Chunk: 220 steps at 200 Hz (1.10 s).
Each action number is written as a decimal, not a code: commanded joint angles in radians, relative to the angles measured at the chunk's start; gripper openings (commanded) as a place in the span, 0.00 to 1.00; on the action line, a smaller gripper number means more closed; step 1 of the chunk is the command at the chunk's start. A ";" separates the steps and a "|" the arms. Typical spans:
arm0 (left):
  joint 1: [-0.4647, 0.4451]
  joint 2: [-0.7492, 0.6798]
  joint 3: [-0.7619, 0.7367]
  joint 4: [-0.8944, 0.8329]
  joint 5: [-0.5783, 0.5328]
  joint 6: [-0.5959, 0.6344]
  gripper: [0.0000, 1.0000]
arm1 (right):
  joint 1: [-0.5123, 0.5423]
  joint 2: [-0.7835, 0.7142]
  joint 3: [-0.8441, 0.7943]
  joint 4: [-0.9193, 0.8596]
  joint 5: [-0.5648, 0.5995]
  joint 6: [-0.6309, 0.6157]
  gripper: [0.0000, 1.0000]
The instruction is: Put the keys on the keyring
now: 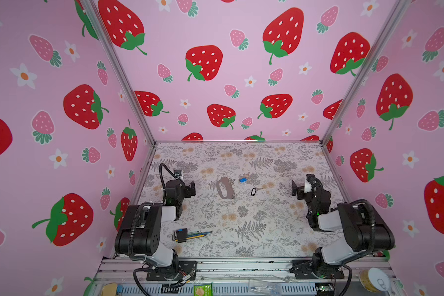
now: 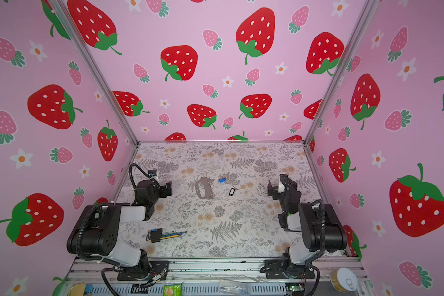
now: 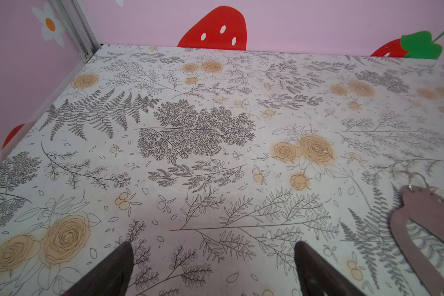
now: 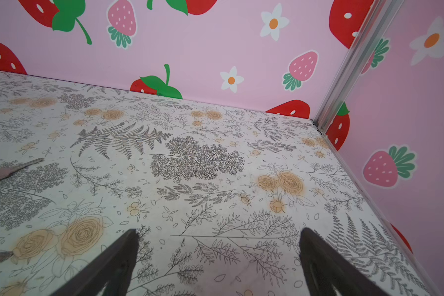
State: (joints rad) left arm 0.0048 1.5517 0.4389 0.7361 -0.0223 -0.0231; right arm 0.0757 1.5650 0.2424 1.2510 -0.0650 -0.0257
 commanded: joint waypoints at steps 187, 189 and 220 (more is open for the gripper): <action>0.006 0.000 0.021 0.019 0.008 -0.003 0.99 | -0.004 0.003 0.015 0.015 0.024 0.022 0.99; 0.006 -0.001 0.021 0.019 0.009 -0.003 0.99 | -0.004 0.003 0.013 0.017 0.025 0.022 0.99; 0.006 -0.014 0.016 0.019 -0.011 -0.011 0.99 | -0.001 -0.050 -0.006 0.024 0.079 0.045 0.99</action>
State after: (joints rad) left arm 0.0048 1.5517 0.4389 0.7364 -0.0227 -0.0235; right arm 0.0757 1.5631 0.2420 1.2537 -0.0467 -0.0200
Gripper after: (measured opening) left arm 0.988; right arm 0.993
